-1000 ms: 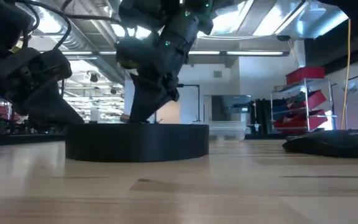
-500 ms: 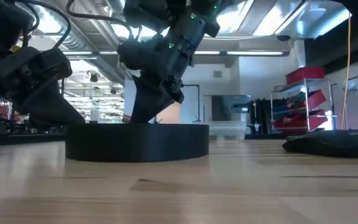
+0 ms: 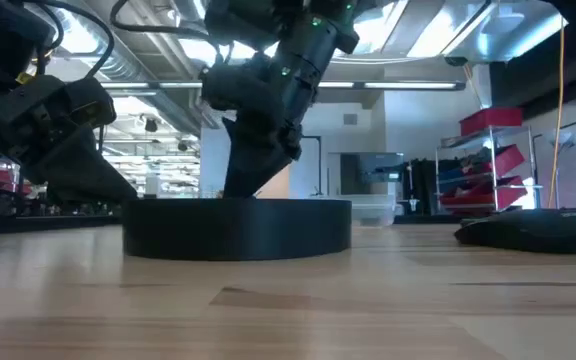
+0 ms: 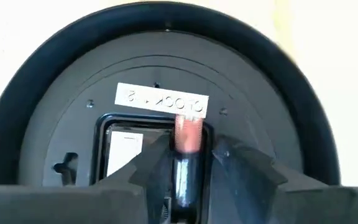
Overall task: Insert battery
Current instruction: Insert the black battery into the wall clock
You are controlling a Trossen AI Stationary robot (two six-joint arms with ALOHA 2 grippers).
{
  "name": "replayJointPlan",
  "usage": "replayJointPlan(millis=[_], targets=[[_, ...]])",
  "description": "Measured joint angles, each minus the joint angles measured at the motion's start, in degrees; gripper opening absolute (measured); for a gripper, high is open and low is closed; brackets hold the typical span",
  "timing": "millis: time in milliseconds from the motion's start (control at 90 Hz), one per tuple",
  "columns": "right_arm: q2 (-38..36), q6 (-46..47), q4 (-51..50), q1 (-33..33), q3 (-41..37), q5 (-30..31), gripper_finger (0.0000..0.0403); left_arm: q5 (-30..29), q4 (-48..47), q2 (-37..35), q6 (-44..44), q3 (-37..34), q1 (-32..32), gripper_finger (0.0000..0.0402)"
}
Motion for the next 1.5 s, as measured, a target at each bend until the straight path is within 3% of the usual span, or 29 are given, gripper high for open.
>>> replayJointPlan(millis=[333,767,1111,1267,1500], targets=[[0.39,-1.35,6.53,-0.13,0.15,0.14,0.0124,-0.04,0.24,0.00,-0.22,0.00,0.00,0.0046],[0.89,0.48,-0.35,-0.11,0.34,-0.82,0.0005,-0.04,0.43,-0.02,-0.57,0.00,0.00,0.0046],[1.36,1.84,-1.87,-0.04,0.54,-2.22,0.0001,-0.02,0.16,-0.02,-0.61,0.00,0.00,0.0046],[0.81,1.47,-0.44,0.43,0.33,1.49,0.0001,-0.02,0.12,-0.02,-0.63,0.00,0.00,0.0046],[-0.10,1.27,1.67,0.24,0.28,2.26,0.0000,0.00,0.10,-0.02,-0.63,0.00,0.00,0.0046]])
